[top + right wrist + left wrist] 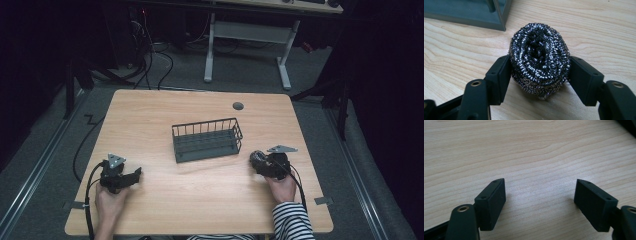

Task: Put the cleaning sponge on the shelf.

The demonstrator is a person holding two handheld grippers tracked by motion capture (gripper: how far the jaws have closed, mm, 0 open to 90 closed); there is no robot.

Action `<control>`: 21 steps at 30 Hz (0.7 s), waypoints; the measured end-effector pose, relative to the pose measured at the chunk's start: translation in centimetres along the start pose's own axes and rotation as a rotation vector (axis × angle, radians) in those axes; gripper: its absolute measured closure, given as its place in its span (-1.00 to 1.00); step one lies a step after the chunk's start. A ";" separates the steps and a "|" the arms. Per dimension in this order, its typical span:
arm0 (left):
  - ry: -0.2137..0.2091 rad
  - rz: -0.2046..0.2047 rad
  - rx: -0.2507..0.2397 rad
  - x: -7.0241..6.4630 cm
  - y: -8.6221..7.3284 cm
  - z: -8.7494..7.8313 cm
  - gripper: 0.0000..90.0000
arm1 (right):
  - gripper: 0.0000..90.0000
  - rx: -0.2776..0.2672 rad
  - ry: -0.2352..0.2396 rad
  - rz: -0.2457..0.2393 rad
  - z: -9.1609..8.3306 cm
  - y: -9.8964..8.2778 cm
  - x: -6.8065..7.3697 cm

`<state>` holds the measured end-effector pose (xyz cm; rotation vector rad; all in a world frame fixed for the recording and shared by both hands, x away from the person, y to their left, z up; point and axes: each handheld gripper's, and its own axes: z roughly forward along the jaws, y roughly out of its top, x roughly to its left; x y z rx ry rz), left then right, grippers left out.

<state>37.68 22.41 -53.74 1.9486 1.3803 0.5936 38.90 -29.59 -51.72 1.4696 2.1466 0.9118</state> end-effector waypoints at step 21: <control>-0.001 0.002 0.000 0.0 0.0 0.0 -0.43 | -0.05 -0.053 0.030 -0.021 -1.6 0.1 0.6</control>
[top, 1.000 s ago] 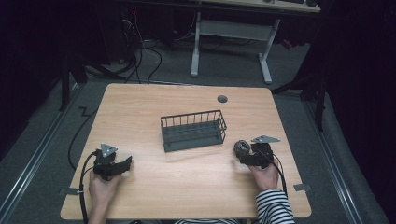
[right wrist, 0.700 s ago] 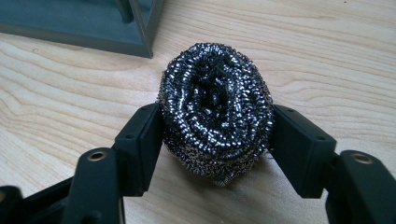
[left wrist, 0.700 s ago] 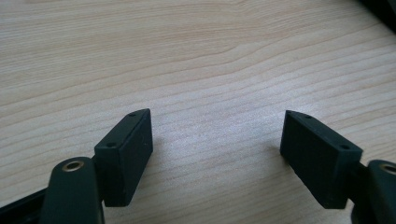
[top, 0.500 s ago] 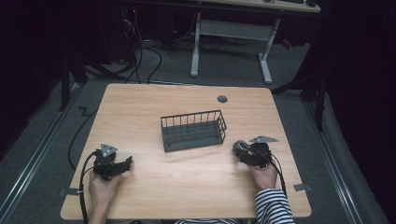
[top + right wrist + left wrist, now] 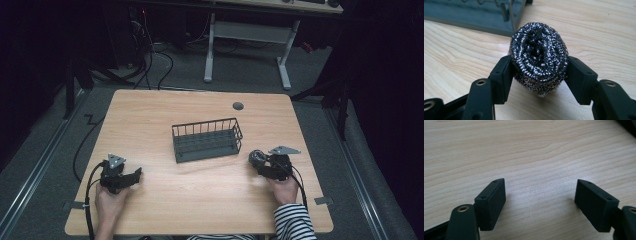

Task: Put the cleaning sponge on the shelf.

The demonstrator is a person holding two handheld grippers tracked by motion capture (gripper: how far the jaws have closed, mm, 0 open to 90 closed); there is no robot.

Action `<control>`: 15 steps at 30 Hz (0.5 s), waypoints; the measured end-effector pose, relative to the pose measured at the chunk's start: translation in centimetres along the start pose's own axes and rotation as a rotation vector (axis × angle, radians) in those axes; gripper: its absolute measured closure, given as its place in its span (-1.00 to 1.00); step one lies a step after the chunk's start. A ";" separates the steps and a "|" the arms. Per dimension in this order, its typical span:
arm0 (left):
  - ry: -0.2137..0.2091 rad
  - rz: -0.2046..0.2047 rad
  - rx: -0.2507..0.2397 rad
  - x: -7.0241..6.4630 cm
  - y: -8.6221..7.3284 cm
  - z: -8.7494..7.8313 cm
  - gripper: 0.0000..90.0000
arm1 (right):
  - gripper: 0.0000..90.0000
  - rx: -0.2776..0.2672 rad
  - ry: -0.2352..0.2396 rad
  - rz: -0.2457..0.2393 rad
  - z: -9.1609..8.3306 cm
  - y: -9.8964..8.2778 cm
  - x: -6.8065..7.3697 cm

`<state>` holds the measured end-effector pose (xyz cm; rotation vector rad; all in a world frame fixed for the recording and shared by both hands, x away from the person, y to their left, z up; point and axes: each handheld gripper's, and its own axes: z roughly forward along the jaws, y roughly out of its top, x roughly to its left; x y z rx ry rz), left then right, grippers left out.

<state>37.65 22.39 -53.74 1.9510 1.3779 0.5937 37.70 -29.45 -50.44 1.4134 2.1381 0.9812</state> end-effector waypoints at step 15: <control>0.000 0.000 0.000 0.0 0.0 0.0 -0.43 | -0.04 -0.056 0.074 -0.039 -3.0 1.6 0.9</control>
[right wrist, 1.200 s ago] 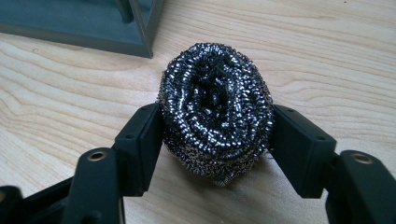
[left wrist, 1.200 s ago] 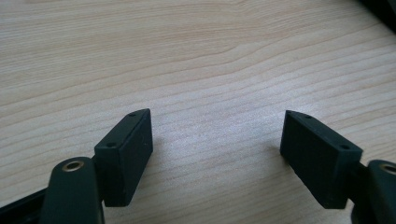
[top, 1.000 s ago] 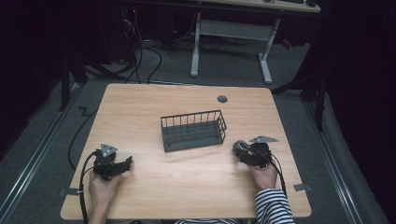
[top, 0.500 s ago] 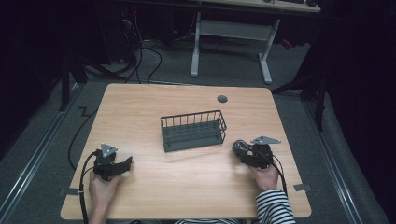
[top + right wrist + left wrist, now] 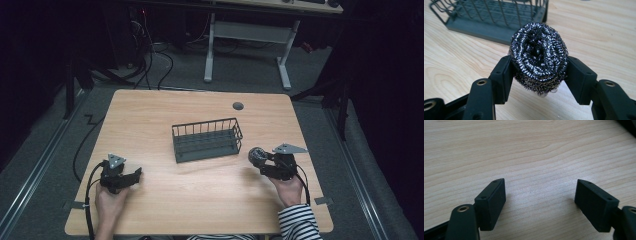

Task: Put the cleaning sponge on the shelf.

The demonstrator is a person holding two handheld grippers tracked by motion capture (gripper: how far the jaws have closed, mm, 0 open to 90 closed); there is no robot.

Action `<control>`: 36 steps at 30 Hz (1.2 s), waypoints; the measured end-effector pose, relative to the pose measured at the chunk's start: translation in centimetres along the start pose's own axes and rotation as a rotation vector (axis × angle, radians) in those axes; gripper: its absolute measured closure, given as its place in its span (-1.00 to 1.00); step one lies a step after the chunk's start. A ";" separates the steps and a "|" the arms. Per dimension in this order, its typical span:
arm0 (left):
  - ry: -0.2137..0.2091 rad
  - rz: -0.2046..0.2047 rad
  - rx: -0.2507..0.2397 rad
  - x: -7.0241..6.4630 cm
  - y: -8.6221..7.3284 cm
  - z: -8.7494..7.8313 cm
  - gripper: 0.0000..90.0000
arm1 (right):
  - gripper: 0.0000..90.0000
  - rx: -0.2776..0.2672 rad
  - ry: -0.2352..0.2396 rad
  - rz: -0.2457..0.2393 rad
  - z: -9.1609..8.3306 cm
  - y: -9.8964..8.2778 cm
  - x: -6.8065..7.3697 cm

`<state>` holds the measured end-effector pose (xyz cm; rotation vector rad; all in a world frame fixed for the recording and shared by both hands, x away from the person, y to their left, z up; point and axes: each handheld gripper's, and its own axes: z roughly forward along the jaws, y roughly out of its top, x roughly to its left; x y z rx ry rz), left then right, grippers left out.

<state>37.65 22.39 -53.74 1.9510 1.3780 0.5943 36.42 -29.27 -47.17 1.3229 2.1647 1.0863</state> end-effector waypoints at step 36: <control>-0.001 -0.001 0.000 0.0 0.0 0.0 -0.43 | -0.03 -0.049 0.126 -0.150 0.3 9.7 4.1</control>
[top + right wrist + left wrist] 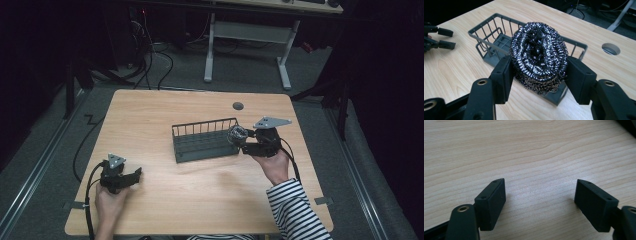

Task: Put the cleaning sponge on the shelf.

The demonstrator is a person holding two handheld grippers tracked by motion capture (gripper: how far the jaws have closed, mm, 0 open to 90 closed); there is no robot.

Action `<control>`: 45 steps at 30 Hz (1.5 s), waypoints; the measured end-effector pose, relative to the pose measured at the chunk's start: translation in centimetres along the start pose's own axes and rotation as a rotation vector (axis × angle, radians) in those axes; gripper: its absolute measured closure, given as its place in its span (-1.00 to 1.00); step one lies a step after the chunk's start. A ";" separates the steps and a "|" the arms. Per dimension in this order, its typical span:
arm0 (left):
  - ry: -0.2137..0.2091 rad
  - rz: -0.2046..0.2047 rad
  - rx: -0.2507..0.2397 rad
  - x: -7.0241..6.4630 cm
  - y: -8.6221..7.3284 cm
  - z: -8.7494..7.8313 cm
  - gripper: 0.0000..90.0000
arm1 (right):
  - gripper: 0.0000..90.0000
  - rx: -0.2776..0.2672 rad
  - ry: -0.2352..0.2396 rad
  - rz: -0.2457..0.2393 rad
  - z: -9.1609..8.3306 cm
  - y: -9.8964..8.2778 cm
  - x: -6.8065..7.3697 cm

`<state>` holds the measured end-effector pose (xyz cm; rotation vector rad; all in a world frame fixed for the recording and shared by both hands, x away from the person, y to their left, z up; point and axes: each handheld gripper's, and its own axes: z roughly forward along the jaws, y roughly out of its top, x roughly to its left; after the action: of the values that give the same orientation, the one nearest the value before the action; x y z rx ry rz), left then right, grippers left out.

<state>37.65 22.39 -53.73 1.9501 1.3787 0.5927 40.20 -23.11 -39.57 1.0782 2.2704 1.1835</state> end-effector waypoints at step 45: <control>-0.001 -0.001 -0.002 0.0 0.0 0.0 -0.43 | -0.06 0.223 -0.043 0.062 10.4 2.1 -1.6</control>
<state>37.66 22.39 -53.75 1.9473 1.3783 0.5927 48.57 -18.06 -43.97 1.2504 2.3938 0.9348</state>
